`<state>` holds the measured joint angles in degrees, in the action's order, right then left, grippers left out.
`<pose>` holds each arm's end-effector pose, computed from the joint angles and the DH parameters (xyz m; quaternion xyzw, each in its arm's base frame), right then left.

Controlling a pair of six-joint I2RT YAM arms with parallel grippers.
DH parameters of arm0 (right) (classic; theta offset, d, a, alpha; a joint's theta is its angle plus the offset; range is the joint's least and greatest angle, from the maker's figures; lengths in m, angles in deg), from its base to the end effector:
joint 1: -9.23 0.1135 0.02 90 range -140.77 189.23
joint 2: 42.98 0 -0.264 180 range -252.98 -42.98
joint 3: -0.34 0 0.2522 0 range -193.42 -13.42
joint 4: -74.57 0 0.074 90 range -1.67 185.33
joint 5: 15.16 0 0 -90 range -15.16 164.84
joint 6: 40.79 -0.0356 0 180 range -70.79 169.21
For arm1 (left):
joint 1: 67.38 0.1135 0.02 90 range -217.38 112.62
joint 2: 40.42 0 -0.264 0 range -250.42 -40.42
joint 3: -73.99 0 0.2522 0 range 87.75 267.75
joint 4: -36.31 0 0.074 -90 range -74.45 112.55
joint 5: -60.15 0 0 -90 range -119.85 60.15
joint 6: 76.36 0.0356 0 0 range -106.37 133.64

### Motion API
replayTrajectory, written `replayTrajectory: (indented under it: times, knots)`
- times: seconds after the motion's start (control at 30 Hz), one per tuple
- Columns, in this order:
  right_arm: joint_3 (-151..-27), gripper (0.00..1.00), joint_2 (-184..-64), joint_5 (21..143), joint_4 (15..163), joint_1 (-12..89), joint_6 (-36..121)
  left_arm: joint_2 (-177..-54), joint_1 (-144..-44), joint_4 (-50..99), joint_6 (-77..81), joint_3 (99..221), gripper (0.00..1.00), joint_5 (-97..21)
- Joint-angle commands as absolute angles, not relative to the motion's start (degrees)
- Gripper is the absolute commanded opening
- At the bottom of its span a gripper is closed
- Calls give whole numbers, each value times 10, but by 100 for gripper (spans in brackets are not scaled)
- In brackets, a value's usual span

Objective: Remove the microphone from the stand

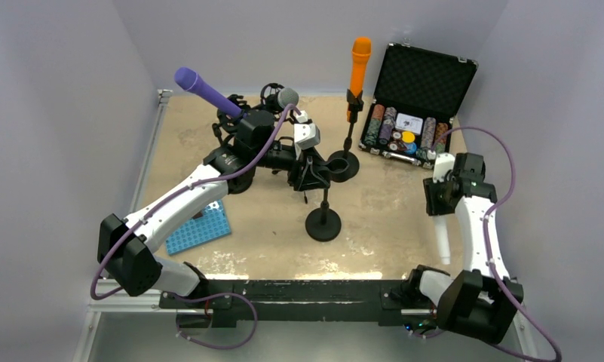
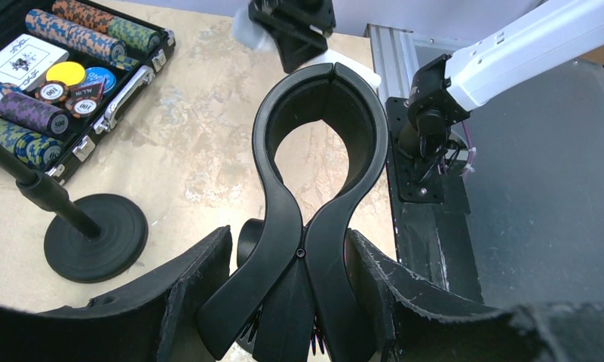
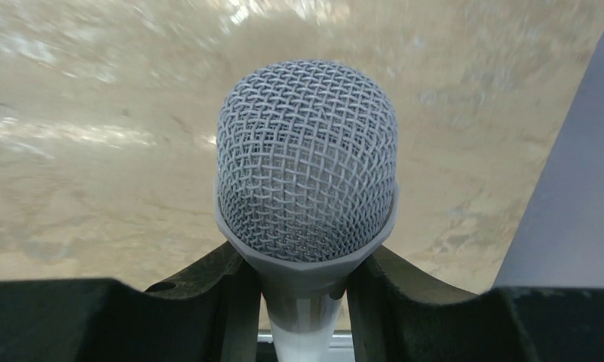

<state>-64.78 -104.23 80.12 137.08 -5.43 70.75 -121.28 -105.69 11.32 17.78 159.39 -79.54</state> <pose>0.1959 -0.0479 0.2685 -0.0701 0.9593 -0.0417 0.2704 0.2346 -0.2199 0.3602 0.4932 0.6081 -0.4819 0.3933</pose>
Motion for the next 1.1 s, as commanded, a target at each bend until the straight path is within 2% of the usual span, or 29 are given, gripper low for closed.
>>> replayTrajectory:
  times: [0.0,0.23,0.37,0.43,0.57,0.7,0.83,0.93,1.03,1.07]
  knots:
    - [-590,0,-1078,745,1288,-96,749,-1204,-1055,93,188,1601,0,-789]
    - [-589,0,-1214,719,1250,-122,773,-1194,-1054,92,189,1588,0,-785]
    - [-590,0,-1251,722,1231,-123,789,-1189,-1054,89,189,1586,0,-783]
    - [-591,8,-1265,724,1232,-123,784,-1187,-1055,88,189,1585,0,-782]
    - [-590,37,-1284,722,1233,-123,768,-1183,-1055,87,187,1583,0,-783]
    - [-587,61,-1282,720,1231,-124,759,-1179,-1055,82,191,1581,2,-783]
    - [-599,66,-1266,736,1256,-125,754,-1177,-1054,79,190,1582,5,-788]
    - [-613,68,-1237,746,1280,-127,744,-1177,-1054,80,189,1582,13,-789]
    - [-644,70,-1196,773,1312,-128,721,-1177,-1055,80,191,1584,26,-792]
    - [-653,72,-1170,787,1310,-130,713,-1178,-1055,78,192,1585,26,-793]
